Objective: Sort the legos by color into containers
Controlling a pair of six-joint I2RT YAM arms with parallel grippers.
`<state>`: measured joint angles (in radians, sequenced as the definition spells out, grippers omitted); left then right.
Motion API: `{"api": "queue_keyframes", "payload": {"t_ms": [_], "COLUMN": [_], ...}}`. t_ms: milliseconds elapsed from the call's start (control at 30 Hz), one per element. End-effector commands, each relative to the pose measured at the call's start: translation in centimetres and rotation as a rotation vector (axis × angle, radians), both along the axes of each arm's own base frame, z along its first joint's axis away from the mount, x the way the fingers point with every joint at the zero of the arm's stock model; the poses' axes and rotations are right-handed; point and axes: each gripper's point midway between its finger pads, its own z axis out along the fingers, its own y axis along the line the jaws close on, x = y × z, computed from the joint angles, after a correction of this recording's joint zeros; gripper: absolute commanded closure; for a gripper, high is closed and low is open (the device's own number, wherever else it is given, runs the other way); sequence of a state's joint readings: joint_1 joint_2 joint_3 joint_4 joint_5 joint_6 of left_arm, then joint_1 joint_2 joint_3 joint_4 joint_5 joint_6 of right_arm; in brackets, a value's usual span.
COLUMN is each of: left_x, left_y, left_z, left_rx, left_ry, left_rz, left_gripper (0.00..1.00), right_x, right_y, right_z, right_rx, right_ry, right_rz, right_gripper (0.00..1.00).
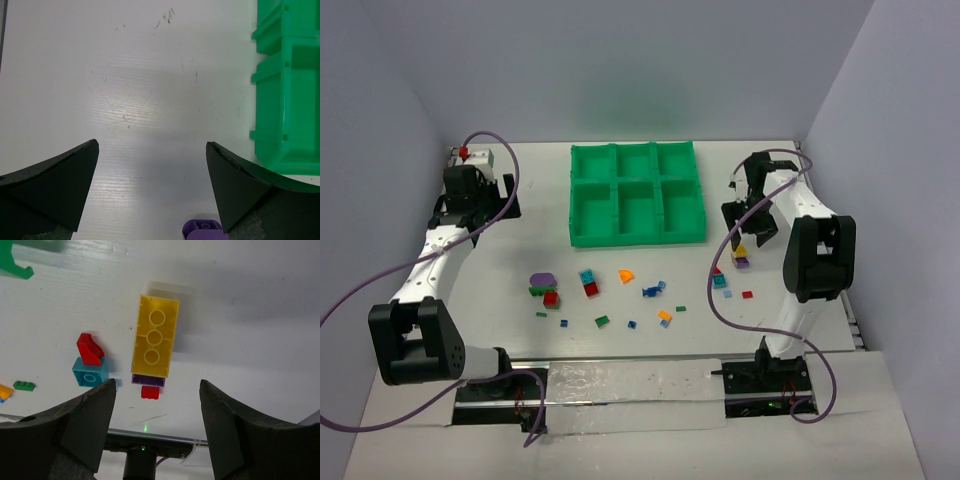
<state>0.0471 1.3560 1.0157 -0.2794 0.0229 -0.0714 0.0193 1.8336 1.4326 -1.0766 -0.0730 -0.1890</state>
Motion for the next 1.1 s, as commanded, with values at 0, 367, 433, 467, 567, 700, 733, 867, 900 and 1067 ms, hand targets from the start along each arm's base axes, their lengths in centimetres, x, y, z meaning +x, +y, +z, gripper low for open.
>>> {"api": "queue_keyframes", "payload": {"t_ms": [0, 367, 433, 467, 567, 700, 733, 867, 900, 1067], "left_x": [0.7, 0.6, 0.6, 0.6, 0.6, 0.5, 0.5, 0.5, 0.6, 0.7], "left_y": [0.2, 0.3, 0.2, 0.2, 0.2, 0.6, 0.8, 0.9, 0.9, 0.8], "left_z": [1.0, 0.9, 0.8, 0.7, 0.5, 0.3, 0.3, 0.3, 0.3, 0.2], "left_rx": [0.012, 0.019, 0.017, 0.016, 0.014, 0.028, 0.034, 0.041, 0.041, 0.042], "left_ry": [-0.046, -0.036, -0.035, -0.034, -0.029, -0.023, -0.023, -0.023, -0.024, -0.021], "left_rz": [0.009, 0.008, 0.008, 0.007, 0.010, 0.026, 0.033, 0.034, 0.034, 0.030], "left_gripper": [0.01, 0.01, 0.01, 0.01, 0.01, 0.01, 0.01, 0.01, 0.01, 0.01], "right_x": [0.8, 0.3, 0.2, 0.2, 0.4, 0.6, 0.6, 0.6, 0.6, 0.3], "right_y": [0.3, 0.1, 0.0, -0.1, -0.2, -0.5, -0.5, -0.6, -0.5, -0.4], "right_z": [-0.2, -2.5, -2.8, -2.9, -2.9, -2.8, -2.8, -2.6, -2.6, -2.8], "right_rx": [0.011, 0.019, 0.014, 0.012, 0.005, -0.009, -0.011, -0.015, -0.014, -0.003], "right_ry": [0.028, 0.103, 0.110, 0.109, 0.105, 0.095, 0.094, 0.091, 0.092, 0.107], "right_rz": [-0.011, -0.024, -0.025, -0.025, -0.024, -0.023, -0.023, -0.021, -0.022, -0.020], "right_gripper": [0.27, 0.32, 0.35, 0.36, 0.39, 0.44, 0.45, 0.50, 0.50, 0.54]}}
